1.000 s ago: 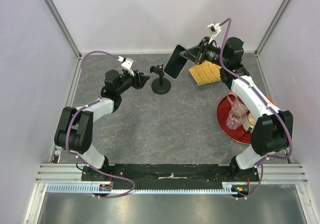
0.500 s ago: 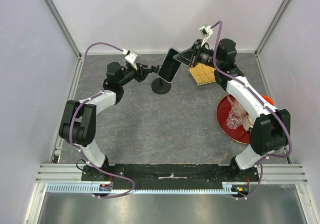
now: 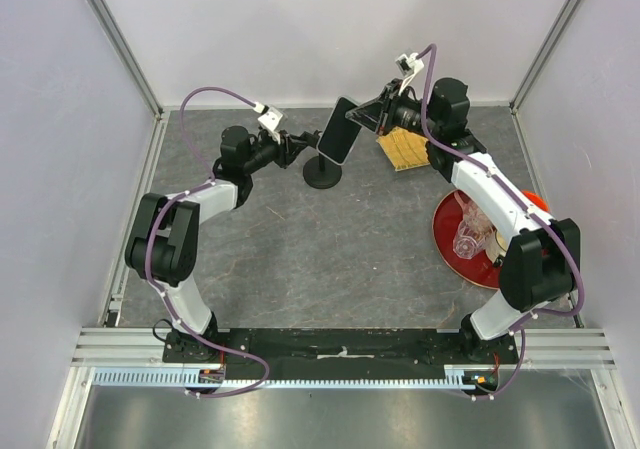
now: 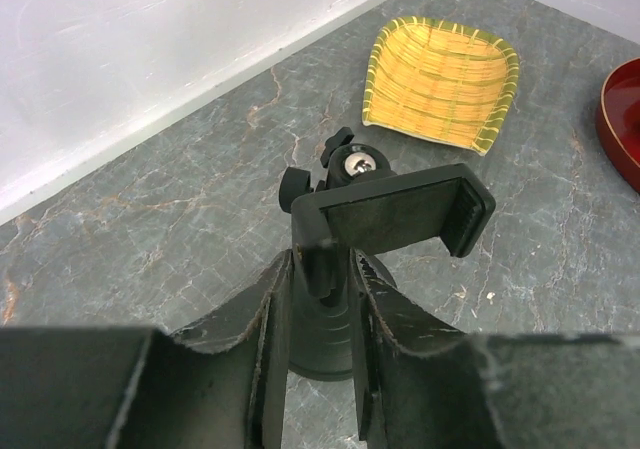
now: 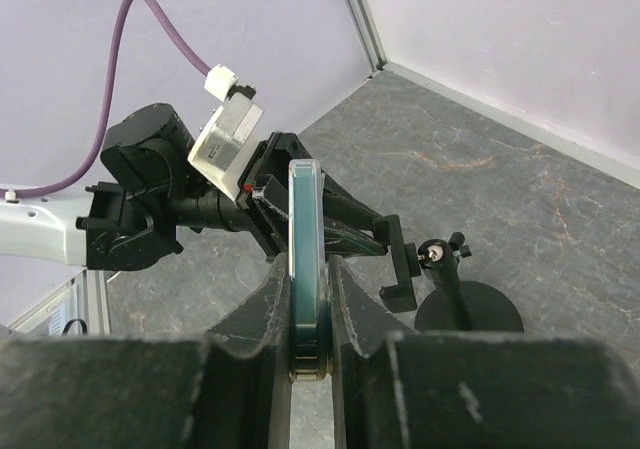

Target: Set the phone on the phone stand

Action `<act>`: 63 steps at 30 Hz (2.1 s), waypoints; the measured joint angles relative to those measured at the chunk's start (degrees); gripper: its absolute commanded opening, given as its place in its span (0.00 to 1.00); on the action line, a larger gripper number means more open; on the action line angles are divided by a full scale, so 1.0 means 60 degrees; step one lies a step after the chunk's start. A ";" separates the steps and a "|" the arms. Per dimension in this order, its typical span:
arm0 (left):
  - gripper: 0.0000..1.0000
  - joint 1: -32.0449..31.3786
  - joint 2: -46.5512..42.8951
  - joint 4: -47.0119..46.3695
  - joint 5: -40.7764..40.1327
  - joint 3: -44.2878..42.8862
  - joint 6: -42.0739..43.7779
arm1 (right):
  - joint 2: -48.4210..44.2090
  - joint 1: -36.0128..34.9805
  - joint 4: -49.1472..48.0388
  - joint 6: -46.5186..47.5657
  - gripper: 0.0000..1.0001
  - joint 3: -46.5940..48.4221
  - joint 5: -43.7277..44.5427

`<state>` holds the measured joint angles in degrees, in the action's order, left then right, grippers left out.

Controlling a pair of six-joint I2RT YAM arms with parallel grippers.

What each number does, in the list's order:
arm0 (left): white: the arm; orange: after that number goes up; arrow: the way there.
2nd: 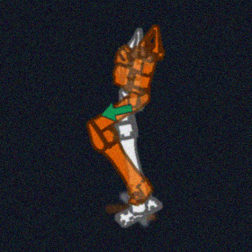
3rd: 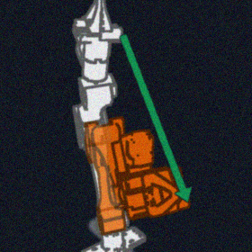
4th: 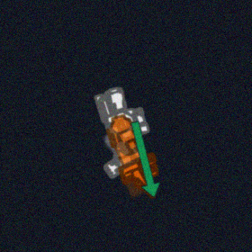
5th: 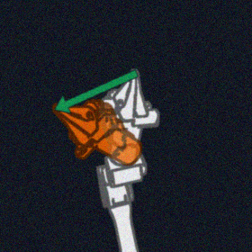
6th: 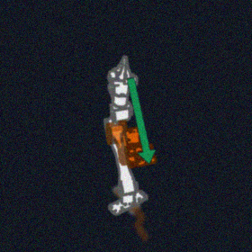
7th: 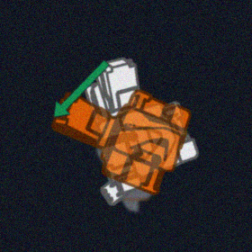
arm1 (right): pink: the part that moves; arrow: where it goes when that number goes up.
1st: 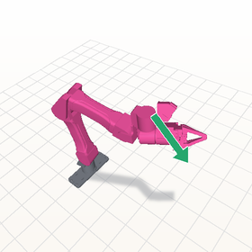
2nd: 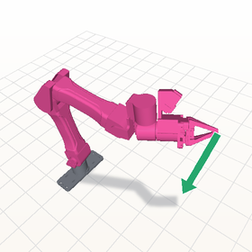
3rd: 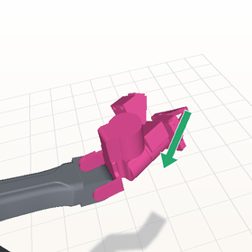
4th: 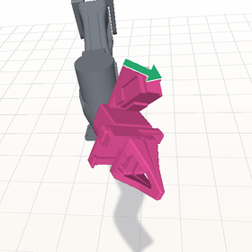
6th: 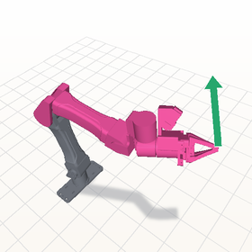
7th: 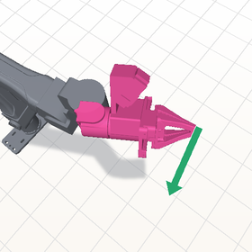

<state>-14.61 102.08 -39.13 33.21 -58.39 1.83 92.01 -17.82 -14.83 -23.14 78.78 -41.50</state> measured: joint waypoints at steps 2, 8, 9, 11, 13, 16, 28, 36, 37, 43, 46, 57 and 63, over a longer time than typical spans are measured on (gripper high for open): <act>0.32 -0.0047 0.0025 -0.0004 -0.0011 -0.0018 0.0022 | 0.0000 -0.0051 0.0135 0.0102 0.00 0.0058 0.0055; 0.30 -0.0109 0.0091 -0.0007 -0.0055 -0.0051 0.0066 | 0.0098 -0.0233 0.0444 0.0415 0.00 0.0368 0.0222; 0.30 -0.0113 0.0106 -0.0007 -0.0062 -0.0062 0.0069 | 0.0124 -0.0273 0.0495 0.0488 0.00 0.0412 0.0251; 0.25 -0.0117 0.0120 -0.0007 -0.0102 -0.0102 0.0073 | 0.0157 -0.0361 0.0623 0.0627 0.00 0.0459 0.0331; 0.19 -0.0120 0.0135 -0.0007 -0.0138 -0.0127 0.0076 | 0.0208 -0.0452 0.0805 0.0761 0.00 0.0546 0.0404; 0.02 -0.0117 0.0153 -0.0040 -0.0291 -0.0138 0.0138 | 0.0386 -0.0568 0.1158 0.1078 0.00 0.0798 0.0521; 0.02 -0.0087 0.0153 0.0160 0.0066 -0.0259 0.0590 | 0.0455 -0.1078 0.1610 0.3843 0.00 0.0616 0.0809; 0.02 0.0313 0.0240 0.0765 0.1144 -0.0590 0.0634 | 0.1453 -0.2186 0.0699 0.5974 0.00 0.1002 -0.1337; 0.02 0.0375 0.0262 0.0820 0.1311 -0.0630 0.0634 | 0.1676 -0.2233 0.0678 0.6186 0.00 0.1147 -0.1698; 0.02 0.0572 0.0412 0.1056 0.2095 -0.0863 0.0656 | 0.2907 -0.2040 0.0142 0.6572 0.00 0.1785 -0.3206; 0.02 0.0630 0.0492 0.1217 0.2528 -0.0998 0.0725 | 0.3421 -0.1741 -0.1337 0.5482 0.00 0.1792 -0.4033; 0.02 0.0718 0.0696 0.1461 0.2987 -0.1304 0.0980 | 0.6521 -0.1049 -0.8233 -0.2116 0.00 0.4728 -0.6349; 0.02 0.0718 0.0696 0.1526 0.2991 -0.1333 0.1013 | 0.7938 -0.0914 -0.9366 -0.5366 0.00 0.6728 -0.6936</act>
<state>-10.31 106.26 -29.98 51.16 -66.39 7.90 139.63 -23.31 -71.02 -55.33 119.15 -83.11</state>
